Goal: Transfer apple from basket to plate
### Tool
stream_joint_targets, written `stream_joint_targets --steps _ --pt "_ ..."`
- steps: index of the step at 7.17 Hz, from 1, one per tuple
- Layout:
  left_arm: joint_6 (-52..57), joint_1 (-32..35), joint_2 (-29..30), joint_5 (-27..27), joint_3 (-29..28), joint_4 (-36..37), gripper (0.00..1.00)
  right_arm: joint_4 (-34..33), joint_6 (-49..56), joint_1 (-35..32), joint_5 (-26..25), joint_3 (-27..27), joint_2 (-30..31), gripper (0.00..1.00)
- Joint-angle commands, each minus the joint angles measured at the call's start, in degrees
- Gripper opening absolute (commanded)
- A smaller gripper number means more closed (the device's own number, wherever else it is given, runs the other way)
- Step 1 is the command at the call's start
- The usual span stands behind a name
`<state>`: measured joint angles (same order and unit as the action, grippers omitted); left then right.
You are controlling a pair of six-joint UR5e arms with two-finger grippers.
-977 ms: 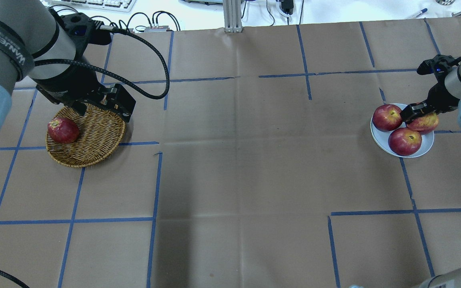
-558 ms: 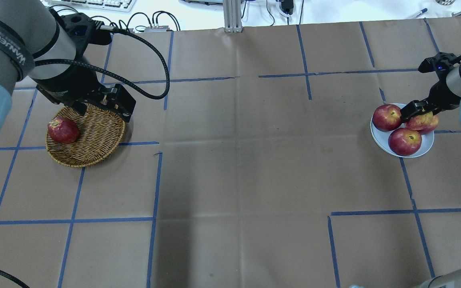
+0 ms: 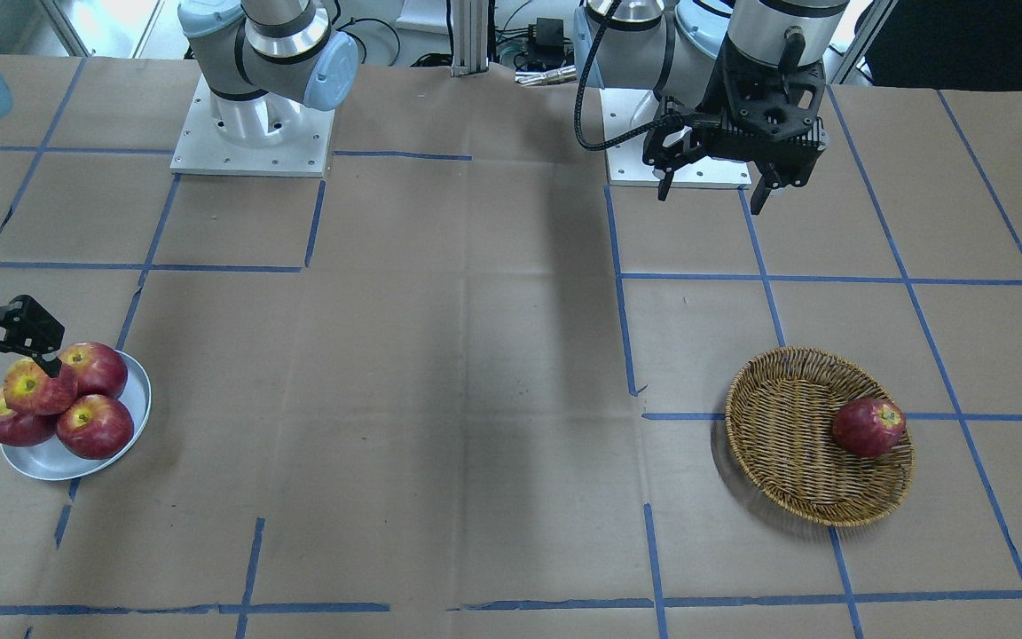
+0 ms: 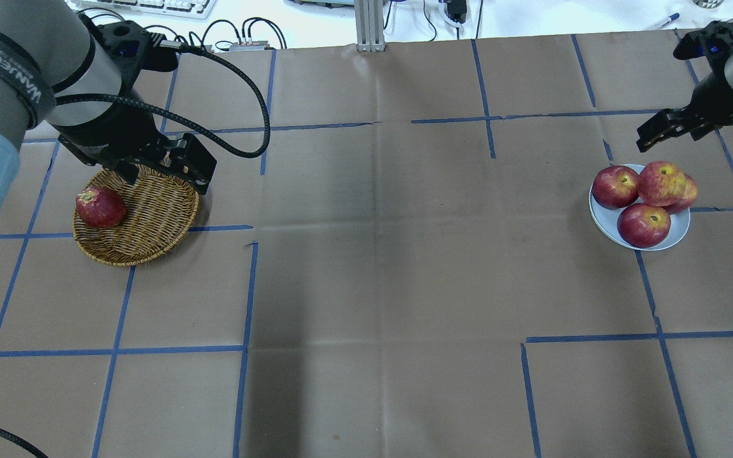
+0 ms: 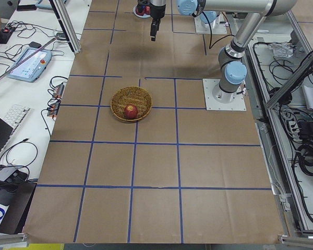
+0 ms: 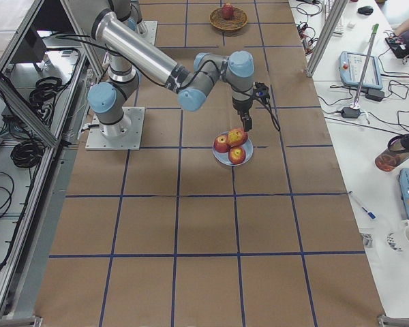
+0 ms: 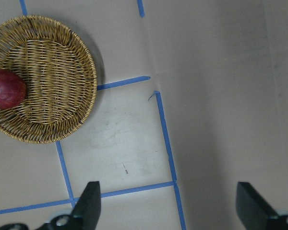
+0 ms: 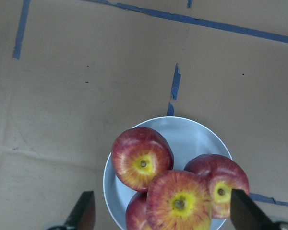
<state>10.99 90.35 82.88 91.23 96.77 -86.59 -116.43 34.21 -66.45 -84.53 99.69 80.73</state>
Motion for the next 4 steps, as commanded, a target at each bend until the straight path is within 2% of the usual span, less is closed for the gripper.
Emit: stream_joint_targets --steps 1,2,4 --pt "0.0 0.0 0.01 0.0 0.0 -0.07 0.99 15.64 -9.35 -5.51 -0.81 -9.29 2.4 1.0" --pt "0.0 0.0 0.01 0.0 0.0 0.02 0.99 24.15 -14.9 -8.41 -1.86 -11.6 3.28 1.0" --pt "0.0 0.0 0.01 0.0 0.0 -0.07 0.99 27.65 -23.54 -15.16 -3.01 -11.97 5.92 1.0"
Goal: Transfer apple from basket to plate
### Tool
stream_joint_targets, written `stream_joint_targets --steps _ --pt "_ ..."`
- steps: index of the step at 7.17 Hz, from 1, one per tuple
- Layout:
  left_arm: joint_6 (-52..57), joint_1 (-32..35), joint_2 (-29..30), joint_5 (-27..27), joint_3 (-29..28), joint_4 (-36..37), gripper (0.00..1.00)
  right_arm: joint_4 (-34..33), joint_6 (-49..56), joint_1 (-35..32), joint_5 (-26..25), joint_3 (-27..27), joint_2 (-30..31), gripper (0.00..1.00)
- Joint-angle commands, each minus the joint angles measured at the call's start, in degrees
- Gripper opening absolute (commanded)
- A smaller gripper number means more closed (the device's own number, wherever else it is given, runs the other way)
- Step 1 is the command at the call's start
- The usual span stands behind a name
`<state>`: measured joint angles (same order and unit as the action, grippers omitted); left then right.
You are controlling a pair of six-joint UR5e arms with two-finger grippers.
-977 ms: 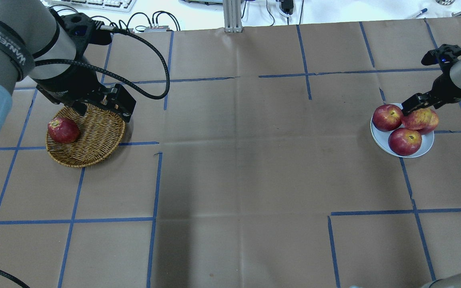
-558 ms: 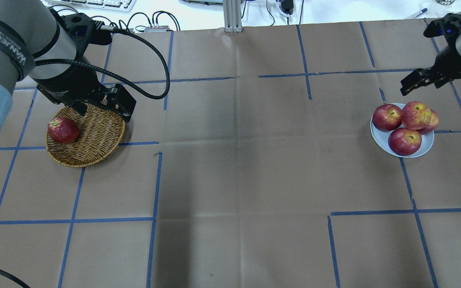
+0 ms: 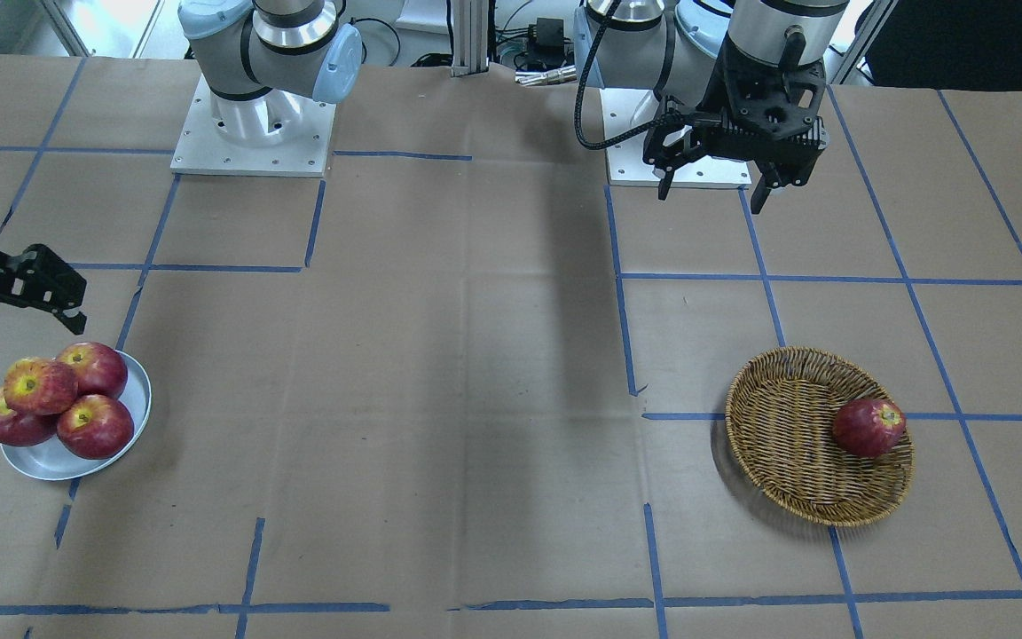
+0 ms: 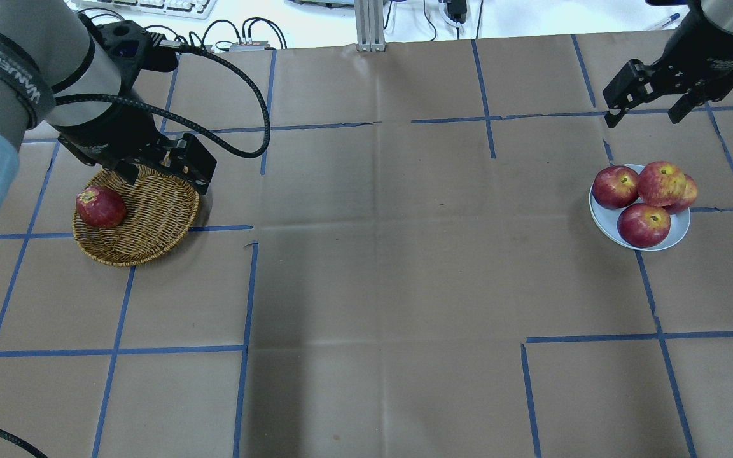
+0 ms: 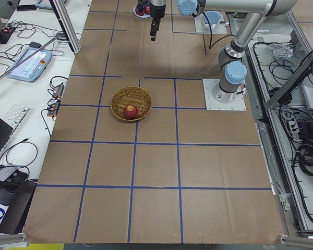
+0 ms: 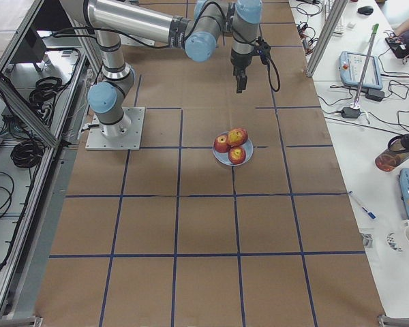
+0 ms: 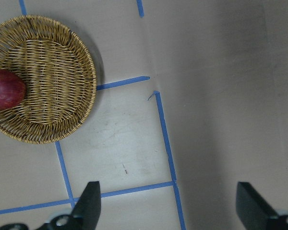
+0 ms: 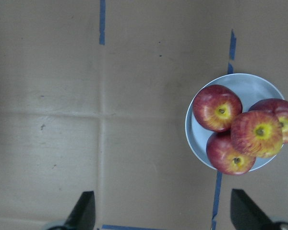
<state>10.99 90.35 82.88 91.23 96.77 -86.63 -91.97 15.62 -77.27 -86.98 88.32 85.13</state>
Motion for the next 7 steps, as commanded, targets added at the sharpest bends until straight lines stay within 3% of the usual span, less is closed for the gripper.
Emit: stream_joint_targets --steps 1,3,7 --pt "0.0 0.0 0.0 0.0 0.0 -0.03 0.99 3.72 -10.55 -8.12 -0.56 -0.6 2.58 1.0" --pt "0.0 0.0 0.0 0.0 0.0 -0.02 0.99 3.64 -14.63 -13.23 -0.73 -0.08 2.94 1.0" --pt "-0.09 0.0 0.0 -0.18 0.0 -0.02 0.99 2.85 -14.65 -12.99 -0.82 1.15 2.59 1.0"
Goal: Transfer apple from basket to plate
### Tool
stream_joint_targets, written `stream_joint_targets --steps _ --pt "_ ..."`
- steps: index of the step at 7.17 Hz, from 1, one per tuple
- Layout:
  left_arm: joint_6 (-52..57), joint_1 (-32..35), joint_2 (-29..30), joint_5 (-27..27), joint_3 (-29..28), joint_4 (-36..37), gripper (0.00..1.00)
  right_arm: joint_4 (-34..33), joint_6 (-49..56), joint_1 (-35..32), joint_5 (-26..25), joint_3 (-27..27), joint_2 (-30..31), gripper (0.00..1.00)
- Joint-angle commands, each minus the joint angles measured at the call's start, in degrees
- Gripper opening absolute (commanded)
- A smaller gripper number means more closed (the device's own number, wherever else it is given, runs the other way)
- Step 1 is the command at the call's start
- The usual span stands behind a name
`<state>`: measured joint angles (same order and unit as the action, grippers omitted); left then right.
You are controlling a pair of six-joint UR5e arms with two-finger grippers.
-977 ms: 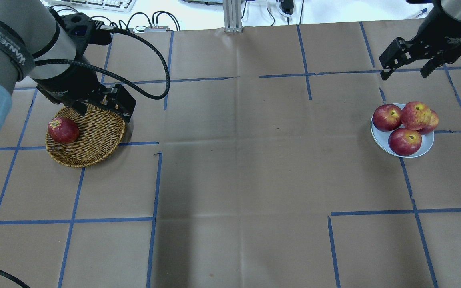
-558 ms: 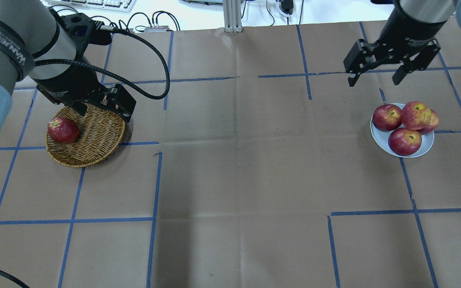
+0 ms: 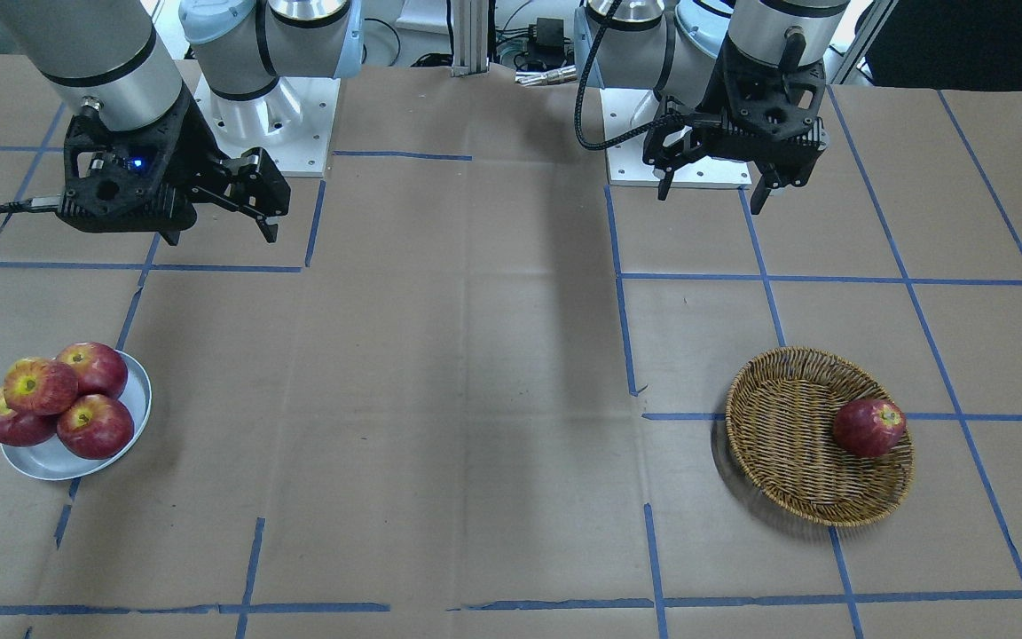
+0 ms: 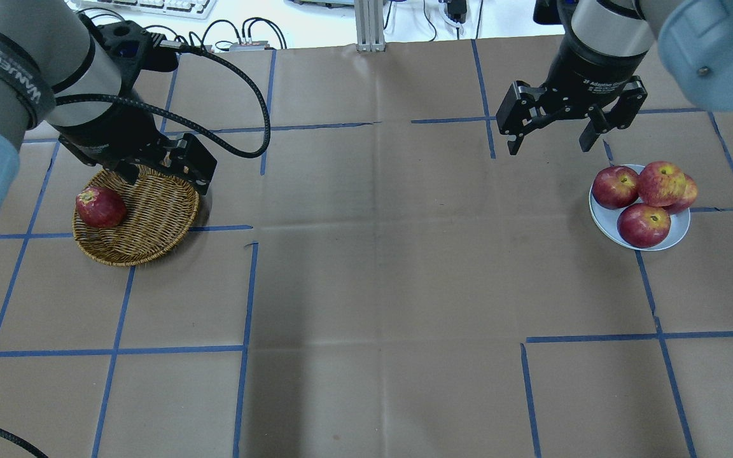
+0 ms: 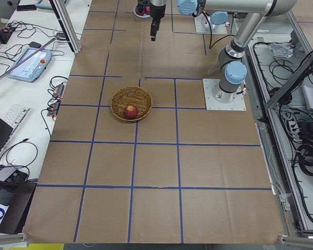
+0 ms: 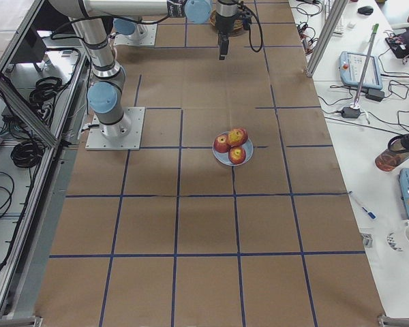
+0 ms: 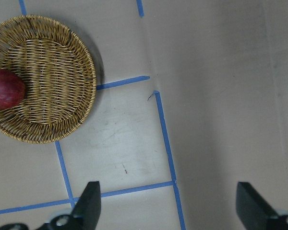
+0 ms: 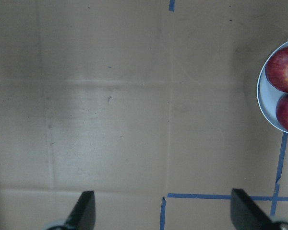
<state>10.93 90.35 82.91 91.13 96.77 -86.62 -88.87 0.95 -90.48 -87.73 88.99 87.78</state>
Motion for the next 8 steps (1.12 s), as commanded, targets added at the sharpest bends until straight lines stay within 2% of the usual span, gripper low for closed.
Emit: stream_joint_targets --steps 1,3,8 --pt "-0.03 0.0 0.06 0.02 0.0 -0.04 0.99 -1.12 -0.07 0.65 -0.16 1.62 0.11 1.0" --pt "-0.03 0.0 -0.03 0.02 0.0 -0.04 0.99 -2.97 -0.25 0.66 -3.58 1.63 0.46 1.0" --pt "-0.2 0.09 0.32 0.02 0.0 0.05 0.99 -3.15 -0.25 0.57 -3.58 1.63 0.46 1.0"
